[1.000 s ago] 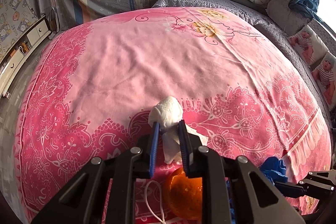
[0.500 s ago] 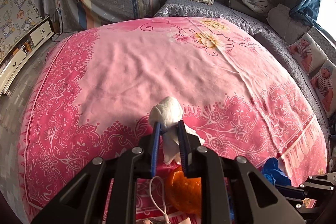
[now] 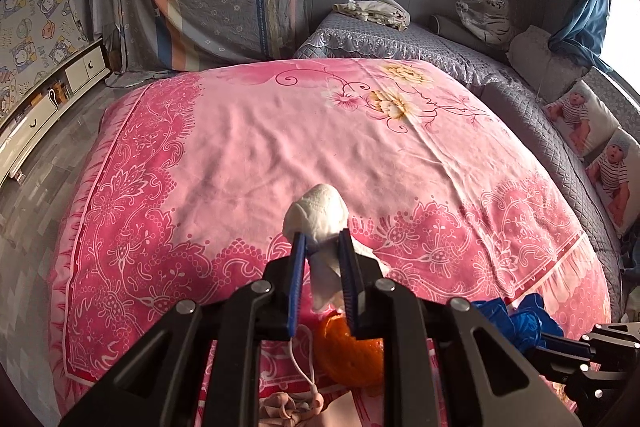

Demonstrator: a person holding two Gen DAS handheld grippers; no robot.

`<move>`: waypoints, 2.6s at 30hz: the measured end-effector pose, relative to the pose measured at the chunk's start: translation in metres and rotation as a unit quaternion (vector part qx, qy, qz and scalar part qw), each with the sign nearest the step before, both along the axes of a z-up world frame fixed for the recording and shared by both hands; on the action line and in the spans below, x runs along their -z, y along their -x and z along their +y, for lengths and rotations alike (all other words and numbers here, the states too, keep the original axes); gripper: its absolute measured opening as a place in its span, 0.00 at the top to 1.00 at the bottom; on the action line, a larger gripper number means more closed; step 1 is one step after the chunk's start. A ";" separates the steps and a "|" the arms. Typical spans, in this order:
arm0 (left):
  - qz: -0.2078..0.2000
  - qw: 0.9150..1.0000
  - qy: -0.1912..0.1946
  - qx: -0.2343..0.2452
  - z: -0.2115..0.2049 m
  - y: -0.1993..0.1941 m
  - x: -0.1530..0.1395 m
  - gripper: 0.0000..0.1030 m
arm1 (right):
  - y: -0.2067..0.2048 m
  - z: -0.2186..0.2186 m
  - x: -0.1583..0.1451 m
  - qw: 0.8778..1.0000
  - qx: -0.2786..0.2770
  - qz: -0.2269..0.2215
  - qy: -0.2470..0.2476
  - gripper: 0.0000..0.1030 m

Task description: Collect trash

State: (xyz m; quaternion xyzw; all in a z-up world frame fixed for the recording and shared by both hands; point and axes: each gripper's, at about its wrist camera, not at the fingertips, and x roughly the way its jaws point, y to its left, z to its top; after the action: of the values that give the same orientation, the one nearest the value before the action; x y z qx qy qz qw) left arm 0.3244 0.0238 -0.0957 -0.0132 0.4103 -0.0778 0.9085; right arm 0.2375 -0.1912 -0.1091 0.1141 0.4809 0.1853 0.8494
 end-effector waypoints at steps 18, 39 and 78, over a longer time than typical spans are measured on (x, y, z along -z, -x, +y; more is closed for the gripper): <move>-0.048 0.999 0.006 0.018 -0.017 0.032 -0.045 0.85 | 0.022 -0.036 -0.036 0.998 0.040 -0.039 0.001 0.89; -0.092 0.988 0.021 0.119 -0.101 0.090 -0.089 0.84 | 0.072 -0.117 -0.071 0.988 0.127 -0.082 0.006 0.89; -0.091 0.926 0.072 0.359 -0.290 0.208 -0.097 0.84 | 0.250 -0.302 -0.087 0.928 0.355 -0.114 0.024 0.89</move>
State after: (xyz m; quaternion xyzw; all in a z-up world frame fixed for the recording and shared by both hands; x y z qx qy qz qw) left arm 0.1167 -0.2658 0.0010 0.0763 0.2965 -0.4289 0.8499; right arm -0.0123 -0.4928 -0.0219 0.2352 0.3136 -0.1279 0.9110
